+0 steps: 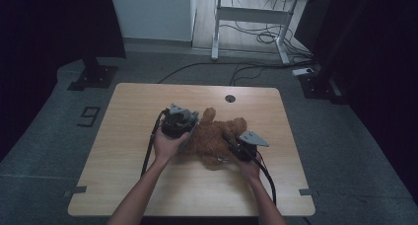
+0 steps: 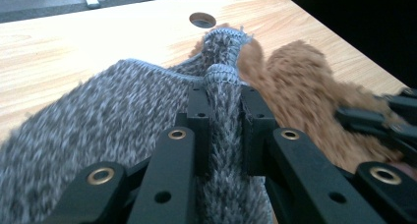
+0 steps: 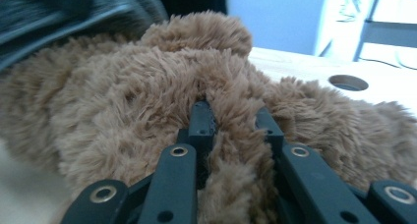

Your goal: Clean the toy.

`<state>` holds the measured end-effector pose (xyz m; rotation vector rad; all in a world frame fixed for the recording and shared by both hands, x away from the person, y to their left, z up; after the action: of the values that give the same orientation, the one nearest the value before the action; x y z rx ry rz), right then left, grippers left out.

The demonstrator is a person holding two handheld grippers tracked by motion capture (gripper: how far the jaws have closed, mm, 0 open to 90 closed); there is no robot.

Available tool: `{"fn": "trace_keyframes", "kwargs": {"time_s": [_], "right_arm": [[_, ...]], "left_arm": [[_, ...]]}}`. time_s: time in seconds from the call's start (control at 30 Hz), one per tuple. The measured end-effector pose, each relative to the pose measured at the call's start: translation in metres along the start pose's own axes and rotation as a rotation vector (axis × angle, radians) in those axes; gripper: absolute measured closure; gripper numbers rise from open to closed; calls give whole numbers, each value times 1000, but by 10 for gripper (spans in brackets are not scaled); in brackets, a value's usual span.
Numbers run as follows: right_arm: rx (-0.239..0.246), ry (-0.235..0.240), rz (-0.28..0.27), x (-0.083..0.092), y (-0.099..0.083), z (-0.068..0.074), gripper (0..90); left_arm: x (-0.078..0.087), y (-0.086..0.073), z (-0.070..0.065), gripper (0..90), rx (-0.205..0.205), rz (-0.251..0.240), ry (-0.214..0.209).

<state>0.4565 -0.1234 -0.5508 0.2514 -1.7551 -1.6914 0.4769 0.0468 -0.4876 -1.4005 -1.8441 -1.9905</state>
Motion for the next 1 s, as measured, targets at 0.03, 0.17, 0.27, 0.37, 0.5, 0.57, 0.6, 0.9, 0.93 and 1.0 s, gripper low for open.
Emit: {"fn": "trace_keyframes", "kwargs": {"time_s": [0.03,0.17,0.27,0.37,0.5,0.57,0.6,0.9,0.93,1.0], "right_arm": [[8,10,-3,3,-1,1,762],[8,71,-10,13,-8,7,761],[24,107,7,21,-12,12,760],[35,127,15,29,-19,18,760],[22,160,30,41,-28,27,757],[30,165,38,45,-31,32,756],[36,166,40,48,-33,35,756],[70,176,65,61,-49,51,765],[72,177,67,62,-51,51,765],[88,181,75,66,-54,53,766]], "left_arm": [[-2,1,0,777,-2,4,2],[-8,-2,-5,773,-14,36,-2],[-8,-11,-11,772,-33,48,-7],[-3,-22,-17,776,-59,41,-6],[5,-42,-24,785,-89,25,-9],[10,-51,-26,788,-83,7,-25],[13,-55,-27,790,-83,0,-32],[47,-29,-34,787,-48,-108,-78],[44,-23,-36,787,-56,-97,-76],[34,-19,-39,785,-65,-64,-78]]}}
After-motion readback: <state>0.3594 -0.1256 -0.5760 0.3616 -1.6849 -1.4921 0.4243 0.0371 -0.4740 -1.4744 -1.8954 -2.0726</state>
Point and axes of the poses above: each handheld gripper's, and its own axes: x roughly backward along the jaws, y roughly out of its top, z roughly to its left, the point moved 9 cm from there along -x, roughly forward along the jaws, and after that the axes turned 5 degrees about z, right-handed, at the moved point
